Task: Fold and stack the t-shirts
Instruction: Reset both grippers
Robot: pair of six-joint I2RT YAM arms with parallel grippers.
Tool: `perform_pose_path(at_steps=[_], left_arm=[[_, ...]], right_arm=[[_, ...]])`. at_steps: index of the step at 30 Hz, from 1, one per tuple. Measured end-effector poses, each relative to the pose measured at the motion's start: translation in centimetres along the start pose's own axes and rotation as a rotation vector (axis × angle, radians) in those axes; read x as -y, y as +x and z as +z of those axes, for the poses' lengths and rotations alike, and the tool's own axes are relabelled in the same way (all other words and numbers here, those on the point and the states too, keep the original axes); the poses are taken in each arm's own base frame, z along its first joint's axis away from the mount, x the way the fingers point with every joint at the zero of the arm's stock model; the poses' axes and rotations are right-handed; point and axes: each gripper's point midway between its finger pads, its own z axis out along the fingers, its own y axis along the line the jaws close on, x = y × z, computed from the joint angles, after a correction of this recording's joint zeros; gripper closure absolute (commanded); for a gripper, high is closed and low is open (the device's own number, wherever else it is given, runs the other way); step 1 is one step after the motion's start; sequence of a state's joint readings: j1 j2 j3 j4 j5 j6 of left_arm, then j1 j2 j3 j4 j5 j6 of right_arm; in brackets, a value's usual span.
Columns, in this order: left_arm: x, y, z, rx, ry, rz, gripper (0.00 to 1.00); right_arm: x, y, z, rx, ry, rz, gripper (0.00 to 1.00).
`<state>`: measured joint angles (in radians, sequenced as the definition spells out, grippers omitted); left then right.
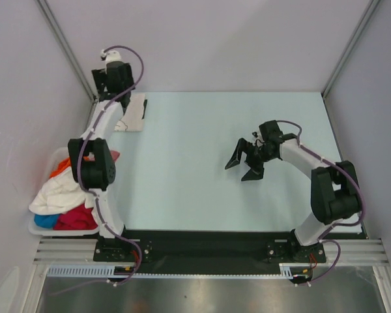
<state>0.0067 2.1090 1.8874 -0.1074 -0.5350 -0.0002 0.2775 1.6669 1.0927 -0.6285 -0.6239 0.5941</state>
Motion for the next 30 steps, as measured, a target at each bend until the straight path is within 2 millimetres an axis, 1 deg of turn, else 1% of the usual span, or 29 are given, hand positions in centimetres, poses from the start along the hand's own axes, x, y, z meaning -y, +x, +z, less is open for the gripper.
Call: perform_pose_path(at_steps=[1,2,3,4,5,6,7,8,9,10,12,14,16,17,19,21,23,26,27,28,30], left_arm=[[1.7,-1.0,-2.8,0.020,0.063,-0.020,0.00],[3.6,-1.5,-5.9,0.031,0.135,-0.039,0.00],[5.5,-1.5,-9.3,0.032,0.209,-0.051,0.00],[7.5,-1.4,-12.8,0.036,0.294,-0.073,0.00],[9.7,-0.8,-16.6,0.034,0.396,-0.095,0.00],[11.0,0.2,-19.5,0.016,0.469,-0.102,0.00],[13.0,1.6,-23.4,-0.003,0.577,-0.118,0.00],[14.3,3.5,-26.9,-0.038,0.672,-0.124,0.00],[15.3,5.8,-29.9,-0.080,0.756,-0.127,0.00],[15.8,7.8,-32.0,-0.122,0.814,-0.129,0.00],[16.3,12.8,-36.4,-0.224,0.931,-0.137,0.00],[15.9,17.6,-39.6,-0.320,1.008,-0.160,0.00],[14.7,21.6,-42.4,-0.403,1.068,-0.181,0.00],[14.1,23.1,-43.6,-0.431,1.099,-0.199,0.00],[13.0,25.0,-45.6,-0.473,1.150,-0.242,0.00],[12.6,25.6,-46.7,-0.492,1.196,-0.305,0.00],[11.9,26.1,-47.4,-0.500,1.236,-0.397,0.00],[10.5,27.7,-48.1,-0.529,1.269,-0.525,0.00],[10.1,27.8,-48.3,-0.537,1.279,-0.568,0.00],[10.0,27.3,-48.6,-0.537,1.295,-0.618,0.00],[9.9,24.7,-49.5,-0.498,1.358,-0.716,0.00]], right_arm=[[-0.2,0.2,-0.4,0.022,-0.008,-0.005,0.03],[-0.3,0.3,-0.8,0.043,-0.015,-0.007,0.02],[-0.4,0.5,-1.2,0.067,-0.026,-0.010,0.01],[-0.5,0.7,-1.6,0.093,-0.036,-0.015,0.01],[-0.5,1.0,-2.0,0.123,-0.045,-0.013,0.00],[-0.4,1.2,-2.4,0.153,-0.053,-0.010,0.00],[-0.2,1.5,-2.8,0.184,-0.063,-0.007,0.00],[-0.1,1.7,-3.2,0.208,-0.070,-0.007,0.00],[0.2,2.0,-3.5,0.239,-0.077,-0.003,0.00],[0.6,2.2,-3.9,0.268,-0.082,-0.001,0.01],[1.4,2.3,-4.4,0.337,-0.083,-0.002,0.00],[2.4,2.4,-4.9,0.401,-0.082,0.003,0.01],[3.4,2.6,-5.2,0.460,-0.089,0.005,0.00],[4.0,2.9,-5.2,0.484,-0.096,0.011,0.00],[5.4,3.5,-5.0,0.520,-0.107,0.026,0.00],[6.8,4.2,-4.5,0.539,-0.107,0.051,0.00],[8.0,5.0,-3.8,0.546,-0.121,0.077,0.00],[9.5,6.6,-2.5,0.536,-0.179,0.116,0.00],[9.5,7.1,-2.1,0.524,-0.215,0.132,0.00],[9.2,7.3,-2.1,0.528,-0.258,0.131,0.00],[8.1,7.5,-2.7,0.542,-0.343,0.114,0.00]])
